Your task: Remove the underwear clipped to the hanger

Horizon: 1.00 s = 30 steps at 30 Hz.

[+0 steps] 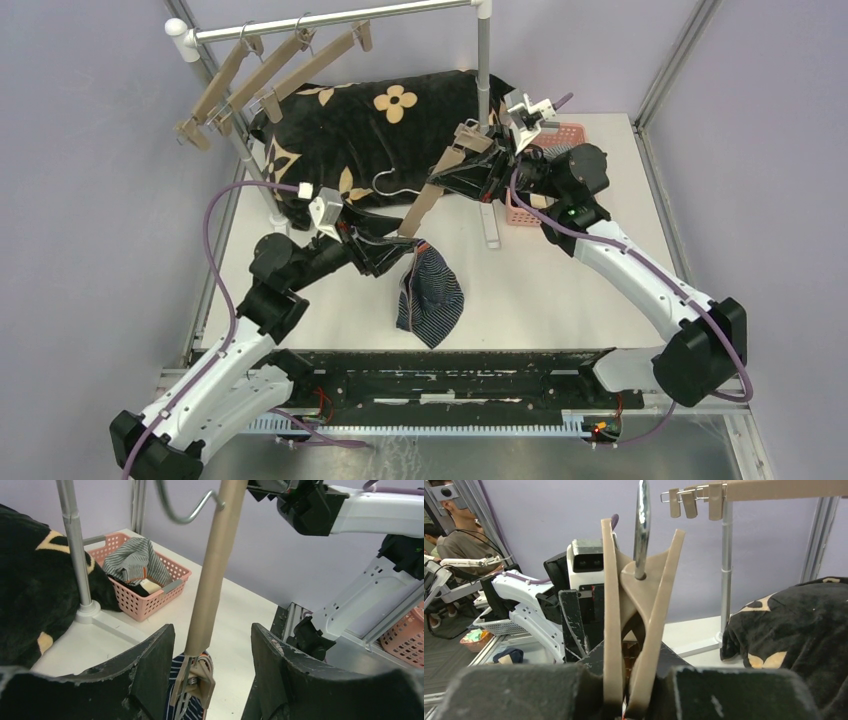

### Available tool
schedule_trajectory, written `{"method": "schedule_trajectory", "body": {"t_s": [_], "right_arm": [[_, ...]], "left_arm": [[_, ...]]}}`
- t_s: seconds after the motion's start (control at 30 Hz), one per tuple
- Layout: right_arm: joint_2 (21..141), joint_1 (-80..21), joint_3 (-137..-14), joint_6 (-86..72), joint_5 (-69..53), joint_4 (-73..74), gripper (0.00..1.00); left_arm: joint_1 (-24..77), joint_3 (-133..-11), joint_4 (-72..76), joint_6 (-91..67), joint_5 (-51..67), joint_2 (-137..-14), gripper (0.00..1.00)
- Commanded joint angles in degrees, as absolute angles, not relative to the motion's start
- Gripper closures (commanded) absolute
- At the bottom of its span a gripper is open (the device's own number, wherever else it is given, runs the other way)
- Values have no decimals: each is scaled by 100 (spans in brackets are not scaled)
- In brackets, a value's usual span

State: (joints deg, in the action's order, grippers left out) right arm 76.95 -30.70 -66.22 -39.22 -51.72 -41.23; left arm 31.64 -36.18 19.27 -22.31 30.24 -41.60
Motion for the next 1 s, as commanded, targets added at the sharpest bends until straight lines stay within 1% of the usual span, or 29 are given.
{"method": "schedule_trajectory", "body": {"t_s": [0.0,0.37,0.5,0.57,0.67,0.7,0.73,0.8,0.83,0.97], "right_arm": [[7317,-3058,-6824,-3744,-4998,-4258,99],[7299,-3054,-6975,-3383,-4712,-3859,99],[7329,-3054,-7034,-3350,-4641,-3846,99],[7323,-3053,-7035,-3308,-4612,-3816,99],[7296,-3057,-7037,-3232,-4555,-3755,99],[7295,-3051,-7045,-3214,-4526,-3744,99],[7297,-3052,-7046,-3186,-4502,-3730,99],[7310,-3051,-7058,-3184,-4492,-3721,99],[7320,-3058,-7062,-3182,-4491,-3726,99],[7323,-3057,-7055,-3170,-4491,-3692,99]], "left_arm": [[3197,-3615,1893,-1907,2860,-4193,35],[3200,-3428,1981,-2019,2991,-4185,36],[3197,-3419,1987,-2013,2997,-4209,39],[3199,-3423,1971,-1992,3017,-4238,45],[3199,-3489,1840,-1907,3053,-4327,60],[3199,-3522,1785,-1861,3068,-4360,69],[3192,-3584,1681,-1816,3024,-4402,83],[3193,-3622,1647,-1788,2960,-4427,95],[3191,-3648,1630,-1777,2898,-4429,97],[3191,-3776,1592,-1690,2693,-4447,97]]}}
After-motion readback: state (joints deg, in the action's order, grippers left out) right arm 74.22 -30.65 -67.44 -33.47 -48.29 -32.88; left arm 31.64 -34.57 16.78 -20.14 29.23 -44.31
